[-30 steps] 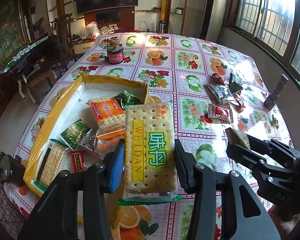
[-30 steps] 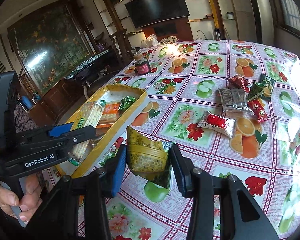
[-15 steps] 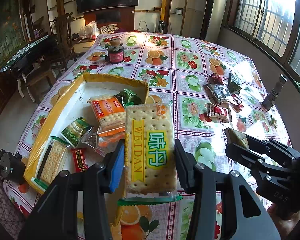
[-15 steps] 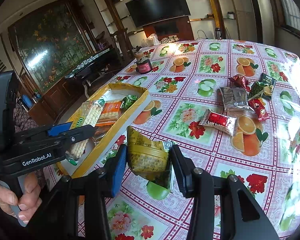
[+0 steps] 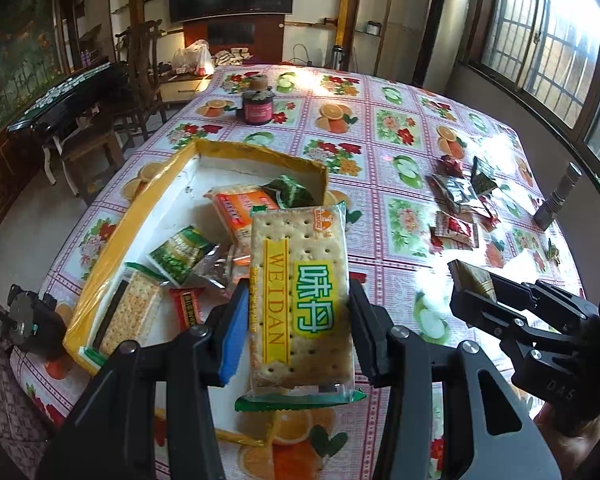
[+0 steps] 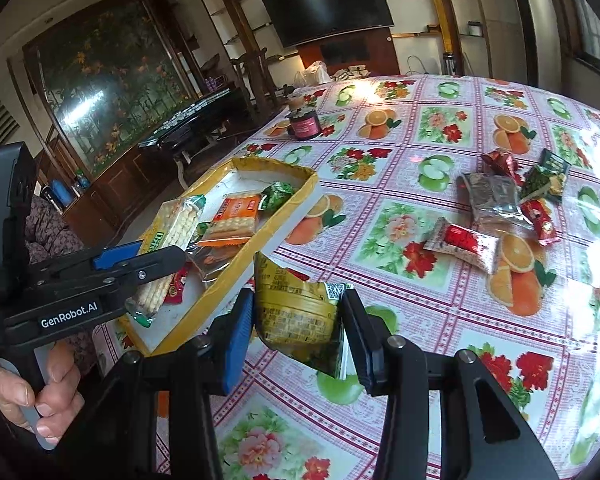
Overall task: Organize snacks
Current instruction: 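Carry both held snacks into the white tray and open both tools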
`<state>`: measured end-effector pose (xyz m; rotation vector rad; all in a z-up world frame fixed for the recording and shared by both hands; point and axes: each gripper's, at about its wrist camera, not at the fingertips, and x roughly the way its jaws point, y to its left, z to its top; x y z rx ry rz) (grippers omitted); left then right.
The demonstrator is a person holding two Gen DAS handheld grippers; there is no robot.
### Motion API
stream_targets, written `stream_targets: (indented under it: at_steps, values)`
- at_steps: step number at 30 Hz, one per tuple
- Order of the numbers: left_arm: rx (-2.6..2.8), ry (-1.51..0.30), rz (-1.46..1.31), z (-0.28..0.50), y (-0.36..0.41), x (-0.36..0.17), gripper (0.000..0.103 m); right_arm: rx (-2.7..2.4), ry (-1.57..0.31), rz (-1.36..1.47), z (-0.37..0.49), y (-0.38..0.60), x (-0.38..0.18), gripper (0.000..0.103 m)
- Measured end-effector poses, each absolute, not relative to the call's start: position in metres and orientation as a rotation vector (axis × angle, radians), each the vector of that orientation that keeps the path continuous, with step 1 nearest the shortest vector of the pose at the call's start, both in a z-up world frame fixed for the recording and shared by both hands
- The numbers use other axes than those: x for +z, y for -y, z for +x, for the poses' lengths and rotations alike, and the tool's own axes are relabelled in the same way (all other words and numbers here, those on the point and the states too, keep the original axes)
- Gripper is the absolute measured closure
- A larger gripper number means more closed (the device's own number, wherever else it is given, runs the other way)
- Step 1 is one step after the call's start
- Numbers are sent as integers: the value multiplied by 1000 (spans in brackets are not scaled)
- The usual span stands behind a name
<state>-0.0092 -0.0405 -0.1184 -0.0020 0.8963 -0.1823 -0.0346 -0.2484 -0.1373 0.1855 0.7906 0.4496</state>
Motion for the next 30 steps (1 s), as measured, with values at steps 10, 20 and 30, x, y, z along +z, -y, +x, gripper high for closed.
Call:
stream_targets:
  at_steps: [10, 20, 30]
  values:
    - [-78, -917, -68, 0, -17, -127, 55, 553, -795, 130, -10, 192, -132, 58]
    - [-21, -950, -101, 7, -48, -143, 55, 626, -823, 99, 5, 152, -138, 58]
    - [-8, -972, -119, 13, -62, -154, 55, 666, -851, 73, 16, 121, -145, 57]
